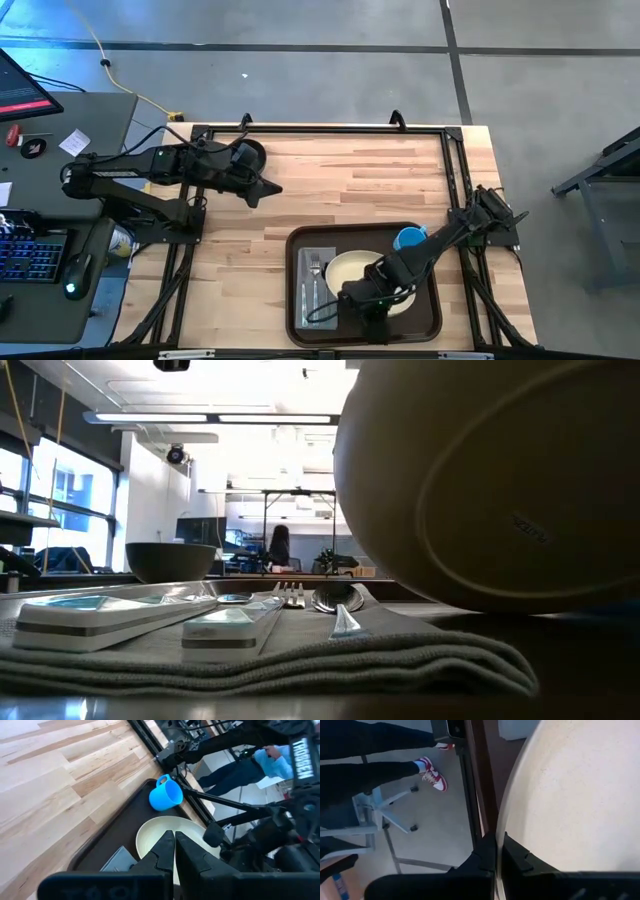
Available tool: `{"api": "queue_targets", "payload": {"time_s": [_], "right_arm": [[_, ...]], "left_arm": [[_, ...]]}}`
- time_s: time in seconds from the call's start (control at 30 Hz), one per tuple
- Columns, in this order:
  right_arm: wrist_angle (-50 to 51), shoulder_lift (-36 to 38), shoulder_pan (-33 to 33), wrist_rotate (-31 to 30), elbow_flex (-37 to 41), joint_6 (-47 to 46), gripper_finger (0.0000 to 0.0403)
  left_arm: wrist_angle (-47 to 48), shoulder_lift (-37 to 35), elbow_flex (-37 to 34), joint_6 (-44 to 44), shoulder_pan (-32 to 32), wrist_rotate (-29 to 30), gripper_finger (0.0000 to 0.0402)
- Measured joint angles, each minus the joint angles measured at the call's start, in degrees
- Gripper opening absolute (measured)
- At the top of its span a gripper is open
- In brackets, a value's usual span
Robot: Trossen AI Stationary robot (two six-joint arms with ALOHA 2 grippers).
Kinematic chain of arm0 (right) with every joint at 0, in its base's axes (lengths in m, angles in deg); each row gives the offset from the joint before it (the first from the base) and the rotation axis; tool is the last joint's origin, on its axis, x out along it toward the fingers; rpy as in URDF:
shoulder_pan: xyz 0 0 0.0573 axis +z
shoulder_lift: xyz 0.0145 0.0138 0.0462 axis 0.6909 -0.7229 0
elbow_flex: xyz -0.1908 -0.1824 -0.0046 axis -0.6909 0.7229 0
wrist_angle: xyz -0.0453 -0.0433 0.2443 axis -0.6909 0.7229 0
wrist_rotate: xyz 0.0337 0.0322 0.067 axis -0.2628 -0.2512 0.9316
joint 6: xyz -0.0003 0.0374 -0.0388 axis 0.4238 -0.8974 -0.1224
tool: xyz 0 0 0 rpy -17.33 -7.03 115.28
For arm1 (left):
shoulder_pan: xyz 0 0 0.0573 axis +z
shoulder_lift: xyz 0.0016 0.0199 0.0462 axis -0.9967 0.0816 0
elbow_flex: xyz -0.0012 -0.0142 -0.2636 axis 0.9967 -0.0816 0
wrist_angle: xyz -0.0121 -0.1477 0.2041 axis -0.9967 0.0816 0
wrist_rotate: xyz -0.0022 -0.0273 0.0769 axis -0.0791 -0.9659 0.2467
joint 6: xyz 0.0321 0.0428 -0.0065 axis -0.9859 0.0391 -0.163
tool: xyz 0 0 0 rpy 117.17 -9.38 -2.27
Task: Set up tray
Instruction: Put the white plate on the brown tray to the right side of the blue spoon
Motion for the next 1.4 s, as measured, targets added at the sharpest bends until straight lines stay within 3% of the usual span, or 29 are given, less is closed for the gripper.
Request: {"api": "queue_targets", "payload": {"time_s": [0.37, 0.93, 1.4], "right_arm": [[-0.3, 0.0, 4.9, -1.8, 0.0, -1.4, 0.0], [-0.3, -5.5, 8.9, -5.0, 0.0, -1.2, 0.0], [-2.2, -6.3, 10.4, -8.0, 0.1, -2.4, 0.0]], "left_arm": [[-0.4, 2.5, 0.0, 2.2, -2.8, -0.5, 0.0051], [-0.5, 5.3, 0.0, 7.4, -11.8, 4.1, 0.0051], [-2.6, 5.7, 0.0, 8.8, -12.1, 5.6, 0.0051]]}}
